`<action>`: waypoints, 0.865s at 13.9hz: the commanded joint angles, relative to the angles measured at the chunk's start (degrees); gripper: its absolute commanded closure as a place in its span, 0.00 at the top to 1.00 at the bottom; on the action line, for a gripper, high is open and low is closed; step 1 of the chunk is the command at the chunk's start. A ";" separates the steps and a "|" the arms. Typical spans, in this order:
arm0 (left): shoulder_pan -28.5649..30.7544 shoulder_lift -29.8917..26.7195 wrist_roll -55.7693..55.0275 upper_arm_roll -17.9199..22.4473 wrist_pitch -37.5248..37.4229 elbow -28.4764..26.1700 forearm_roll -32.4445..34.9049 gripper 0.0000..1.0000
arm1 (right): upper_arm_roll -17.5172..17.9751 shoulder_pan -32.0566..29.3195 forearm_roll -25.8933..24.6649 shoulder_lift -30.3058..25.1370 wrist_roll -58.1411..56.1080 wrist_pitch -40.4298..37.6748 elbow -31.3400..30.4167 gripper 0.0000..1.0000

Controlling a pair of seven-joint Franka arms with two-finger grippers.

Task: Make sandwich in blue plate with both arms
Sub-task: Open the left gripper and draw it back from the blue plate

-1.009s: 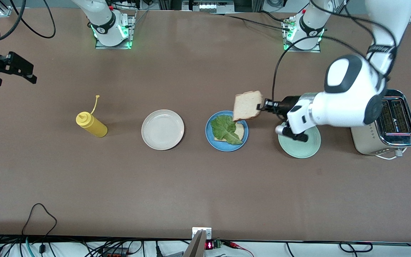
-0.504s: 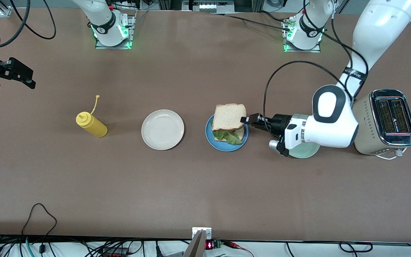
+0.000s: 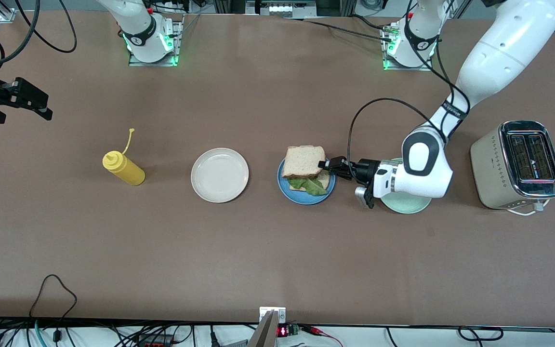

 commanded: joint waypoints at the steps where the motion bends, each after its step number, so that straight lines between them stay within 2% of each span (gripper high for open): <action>1: 0.32 1.45 3.27 0.59 0.70 1.15 -1.20 0.00 | 0.49 -0.46 1.02 -0.23 0.33 0.53 -0.53 1.00; 4: -0.12 2.68 3.88 1.91 0.88 2.74 -0.85 0.06 | 0.49 -0.63 0.67 -0.14 -0.46 0.62 -0.18 1.00; 6: -0.03 2.69 4.06 2.79 0.88 3.44 -0.84 0.14 | 0.49 -0.64 0.93 -0.14 -0.55 0.70 -0.01 1.00; 7: -0.29 2.77 4.24 3.31 0.88 4.32 -0.76 0.41 | 0.49 -0.64 0.94 -0.14 -0.55 0.79 0.00 1.00; 8: 0.05 2.69 4.76 4.54 0.62 5.02 -0.50 0.99 | 0.49 -0.55 0.76 -0.14 -0.38 0.79 0.08 1.00; 12: 0.50 1.29 6.97 4.81 0.35 4.85 -0.49 1.00 | 0.58 -0.55 0.59 -0.23 -0.55 0.53 0.17 1.00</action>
